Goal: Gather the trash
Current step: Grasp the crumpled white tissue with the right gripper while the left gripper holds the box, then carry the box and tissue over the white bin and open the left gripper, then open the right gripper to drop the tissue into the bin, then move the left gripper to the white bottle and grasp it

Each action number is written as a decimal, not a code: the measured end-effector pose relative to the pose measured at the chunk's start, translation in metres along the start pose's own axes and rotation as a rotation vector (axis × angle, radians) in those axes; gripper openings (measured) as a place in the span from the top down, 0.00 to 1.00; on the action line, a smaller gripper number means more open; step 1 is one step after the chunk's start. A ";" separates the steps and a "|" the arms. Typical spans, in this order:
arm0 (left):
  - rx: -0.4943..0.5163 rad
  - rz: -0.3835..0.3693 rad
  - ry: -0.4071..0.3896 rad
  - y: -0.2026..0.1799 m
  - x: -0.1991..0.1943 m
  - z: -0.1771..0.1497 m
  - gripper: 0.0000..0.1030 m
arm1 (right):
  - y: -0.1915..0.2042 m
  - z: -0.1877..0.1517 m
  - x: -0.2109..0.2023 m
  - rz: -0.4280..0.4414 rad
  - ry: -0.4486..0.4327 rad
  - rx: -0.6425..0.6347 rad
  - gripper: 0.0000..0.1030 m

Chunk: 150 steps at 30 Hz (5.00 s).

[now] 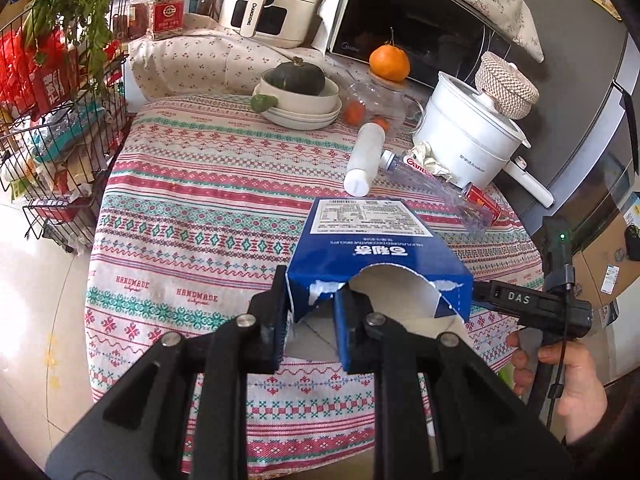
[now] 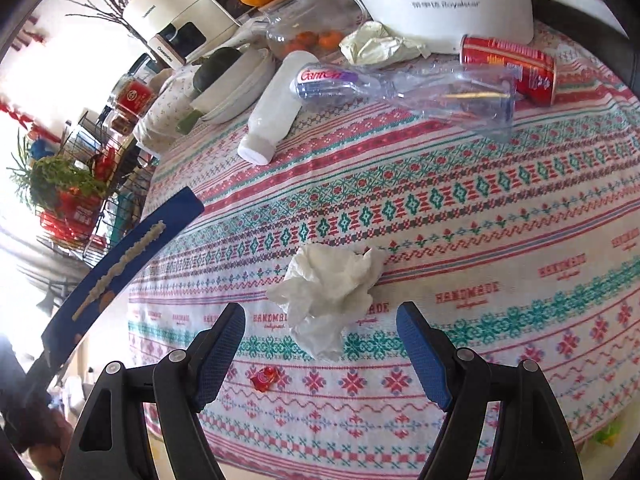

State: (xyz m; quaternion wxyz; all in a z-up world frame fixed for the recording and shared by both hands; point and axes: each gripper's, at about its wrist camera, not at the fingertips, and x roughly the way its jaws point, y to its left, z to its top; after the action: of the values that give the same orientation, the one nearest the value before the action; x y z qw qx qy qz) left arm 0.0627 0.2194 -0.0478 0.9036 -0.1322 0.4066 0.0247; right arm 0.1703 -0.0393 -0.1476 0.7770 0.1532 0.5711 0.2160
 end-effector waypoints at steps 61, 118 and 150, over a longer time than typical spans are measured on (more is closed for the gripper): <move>0.962 -0.361 0.300 -0.329 0.026 -0.168 0.78 | -0.218 -0.132 -0.246 -0.212 -0.192 0.112 0.82; 0.973 -0.215 0.434 -0.327 0.068 -0.178 0.24 | -0.230 -0.140 -0.212 -0.231 -0.048 0.096 0.63; 0.615 -0.086 0.273 -0.231 0.064 -0.057 0.20 | -0.159 -0.074 -0.211 -0.279 -0.167 0.005 0.25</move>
State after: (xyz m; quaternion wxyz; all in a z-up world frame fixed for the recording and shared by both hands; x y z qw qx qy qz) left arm 0.0987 -0.0224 -0.0811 0.8386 0.1273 0.5065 -0.1550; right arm 0.0718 -0.2846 -0.0734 0.8438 0.0918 0.5209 0.0908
